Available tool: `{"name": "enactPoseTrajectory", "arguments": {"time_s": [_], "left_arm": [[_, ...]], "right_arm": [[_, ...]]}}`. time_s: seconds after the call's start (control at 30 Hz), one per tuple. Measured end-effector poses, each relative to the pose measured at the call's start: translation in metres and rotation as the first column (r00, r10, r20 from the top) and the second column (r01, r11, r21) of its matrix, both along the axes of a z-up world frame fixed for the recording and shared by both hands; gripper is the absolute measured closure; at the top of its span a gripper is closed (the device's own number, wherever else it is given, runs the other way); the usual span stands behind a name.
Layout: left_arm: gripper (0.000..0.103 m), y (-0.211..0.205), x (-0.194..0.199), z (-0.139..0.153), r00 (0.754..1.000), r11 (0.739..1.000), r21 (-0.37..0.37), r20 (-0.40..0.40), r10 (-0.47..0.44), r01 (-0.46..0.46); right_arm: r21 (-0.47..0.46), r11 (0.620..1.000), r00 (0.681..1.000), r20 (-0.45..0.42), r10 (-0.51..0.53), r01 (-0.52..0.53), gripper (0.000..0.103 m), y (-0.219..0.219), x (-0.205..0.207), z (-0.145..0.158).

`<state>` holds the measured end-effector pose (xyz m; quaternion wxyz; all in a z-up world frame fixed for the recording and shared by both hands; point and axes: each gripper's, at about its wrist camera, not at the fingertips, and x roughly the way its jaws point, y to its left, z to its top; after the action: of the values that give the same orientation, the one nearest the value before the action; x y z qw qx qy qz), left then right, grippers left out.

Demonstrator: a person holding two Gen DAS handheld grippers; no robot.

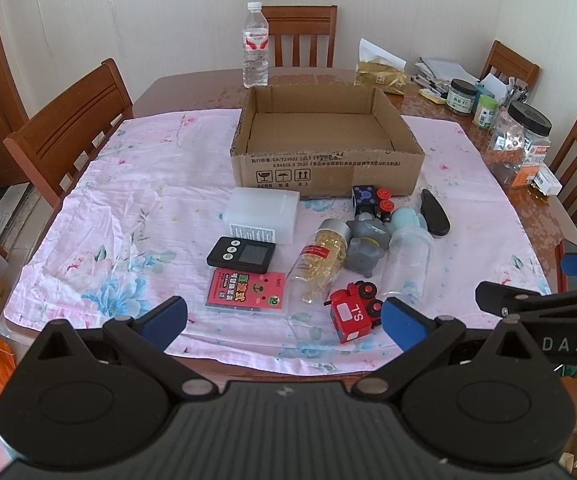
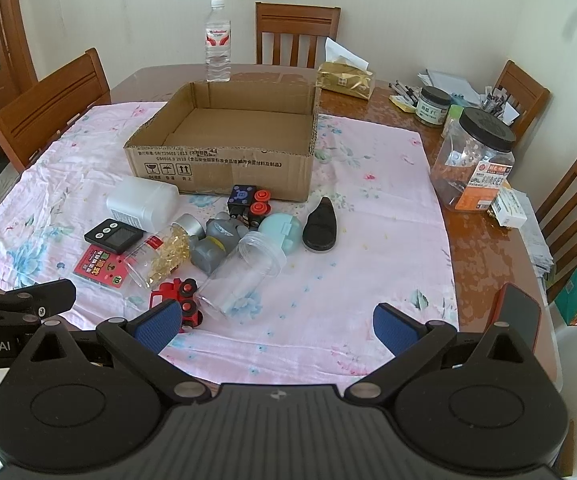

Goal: Organize rigid objects

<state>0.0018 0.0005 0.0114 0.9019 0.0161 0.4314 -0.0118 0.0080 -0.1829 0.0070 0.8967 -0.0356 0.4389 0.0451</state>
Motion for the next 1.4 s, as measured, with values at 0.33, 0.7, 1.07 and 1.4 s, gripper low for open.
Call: {"name": "enactPoseTrajectory", "arguments": {"time_s": [0.33, 0.7, 1.07, 1.4], "left_arm": [[0.000, -0.002, 0.002, -0.006, 1.000, 1.000, -0.017, 0.025, -0.012, 0.013], [0.000, 0.004, 0.004, -0.026, 0.999, 0.999, -0.038, 0.041, -0.029, 0.031], [0.000, 0.015, 0.014, -0.048, 0.999, 1.000, -0.007, 0.024, -0.023, 0.023], [0.000, 0.035, 0.032, -0.068, 1.000, 0.999, -0.033, -0.031, -0.001, 0.000]], "right_arm": [[-0.008, 1.000, 1.000, 0.014, 0.018, -0.018, 0.000, -0.001, 0.003, -0.002], [0.014, 0.994, 0.994, 0.035, 0.108, -0.109, 0.000, -0.012, 0.005, -0.026], [-0.009, 0.979, 0.978, 0.021, 0.205, -0.205, 0.000, -0.006, 0.013, -0.051], [-0.115, 0.946, 0.953, -0.056, 0.297, -0.302, 0.000, 0.012, 0.039, -0.080]]}}
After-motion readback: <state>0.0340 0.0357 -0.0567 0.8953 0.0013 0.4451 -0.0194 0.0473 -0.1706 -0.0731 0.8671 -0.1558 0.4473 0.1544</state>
